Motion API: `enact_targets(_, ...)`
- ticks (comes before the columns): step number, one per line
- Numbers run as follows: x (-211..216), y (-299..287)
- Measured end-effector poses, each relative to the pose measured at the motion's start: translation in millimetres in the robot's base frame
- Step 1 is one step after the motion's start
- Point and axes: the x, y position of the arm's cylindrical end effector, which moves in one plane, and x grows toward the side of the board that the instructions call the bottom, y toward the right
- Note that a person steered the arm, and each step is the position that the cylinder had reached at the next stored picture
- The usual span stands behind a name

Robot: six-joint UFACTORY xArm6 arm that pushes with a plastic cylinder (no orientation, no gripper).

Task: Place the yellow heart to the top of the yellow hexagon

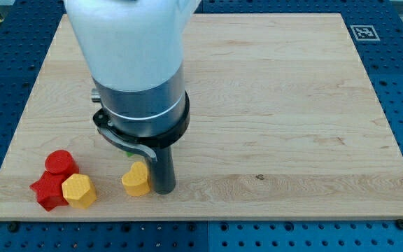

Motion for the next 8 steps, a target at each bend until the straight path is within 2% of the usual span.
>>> enact_targets(4, -9, -1)
enact_targets(5, -5, -1)
enact_targets(7, 31, -1)
enact_targets(8, 29, -3)
